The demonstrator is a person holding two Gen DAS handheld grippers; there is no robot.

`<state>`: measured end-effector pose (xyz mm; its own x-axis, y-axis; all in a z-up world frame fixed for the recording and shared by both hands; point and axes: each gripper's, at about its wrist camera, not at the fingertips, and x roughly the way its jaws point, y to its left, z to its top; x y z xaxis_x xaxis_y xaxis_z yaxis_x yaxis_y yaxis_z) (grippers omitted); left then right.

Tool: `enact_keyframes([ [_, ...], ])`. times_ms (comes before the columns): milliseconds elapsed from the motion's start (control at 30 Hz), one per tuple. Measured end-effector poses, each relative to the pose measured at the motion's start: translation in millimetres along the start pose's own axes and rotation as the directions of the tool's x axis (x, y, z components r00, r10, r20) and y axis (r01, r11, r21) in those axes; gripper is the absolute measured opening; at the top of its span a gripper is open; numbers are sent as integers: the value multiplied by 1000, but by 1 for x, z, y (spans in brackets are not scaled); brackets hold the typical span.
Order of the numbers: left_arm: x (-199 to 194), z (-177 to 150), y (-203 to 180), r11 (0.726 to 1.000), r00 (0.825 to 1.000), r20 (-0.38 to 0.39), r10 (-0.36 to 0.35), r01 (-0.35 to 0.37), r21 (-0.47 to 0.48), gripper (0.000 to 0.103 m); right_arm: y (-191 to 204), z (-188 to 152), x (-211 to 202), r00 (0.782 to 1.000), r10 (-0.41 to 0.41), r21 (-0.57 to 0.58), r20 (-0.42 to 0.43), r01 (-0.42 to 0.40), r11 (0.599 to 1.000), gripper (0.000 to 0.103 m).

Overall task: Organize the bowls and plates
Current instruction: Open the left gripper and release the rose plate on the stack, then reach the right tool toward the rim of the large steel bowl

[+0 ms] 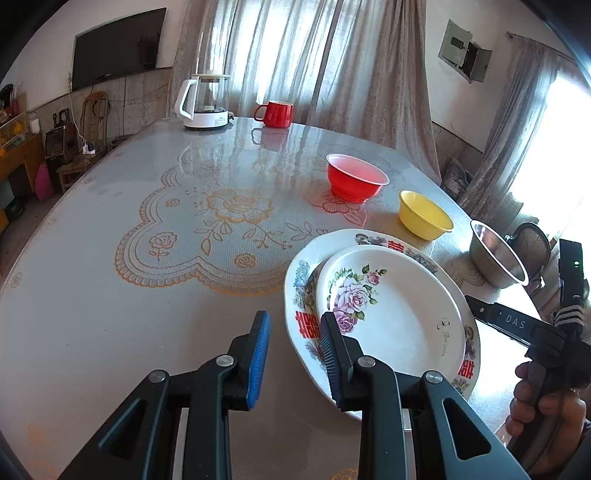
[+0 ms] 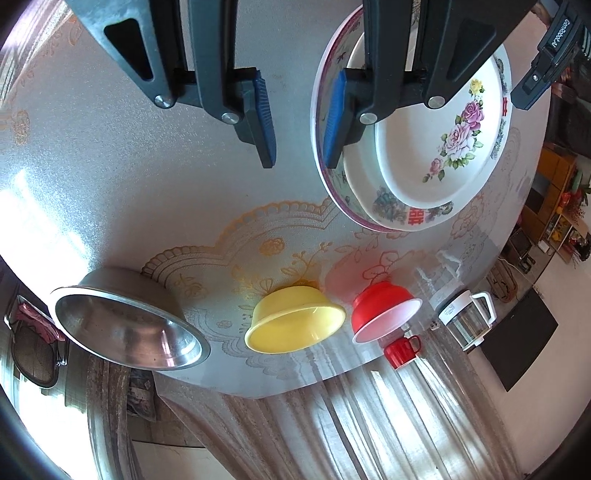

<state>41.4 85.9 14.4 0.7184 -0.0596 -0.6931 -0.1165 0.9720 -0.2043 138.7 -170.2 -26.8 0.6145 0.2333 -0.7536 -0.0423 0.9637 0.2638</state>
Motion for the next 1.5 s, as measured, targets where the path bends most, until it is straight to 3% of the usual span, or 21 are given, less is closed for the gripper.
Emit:
enact_keyframes([
  [233,-14,6,-6,1000,999,38,-3,2,29,33,-1,-1,-9,1000,-9,-18,18,10,1000,36],
  [667,-21,19,-36,992,998,45,-52,46,121,33,-13,10,-34,997,0,-16,76,1,1000,38],
  [900,-14,26,-64,977,996,22,-84,78,200,33,-50,14,-42,994,-47,61,94,41,997,38],
  [1100,2,34,-90,956,989,-50,-136,144,256,33,-95,27,-52,991,-79,183,112,57,981,38],
  [1367,25,53,-126,937,968,-124,-217,242,253,40,-154,58,-64,983,-89,349,161,27,937,38],
  [1500,40,62,-147,925,957,-154,-247,280,255,40,-176,74,-55,981,-122,394,153,53,918,38],
])
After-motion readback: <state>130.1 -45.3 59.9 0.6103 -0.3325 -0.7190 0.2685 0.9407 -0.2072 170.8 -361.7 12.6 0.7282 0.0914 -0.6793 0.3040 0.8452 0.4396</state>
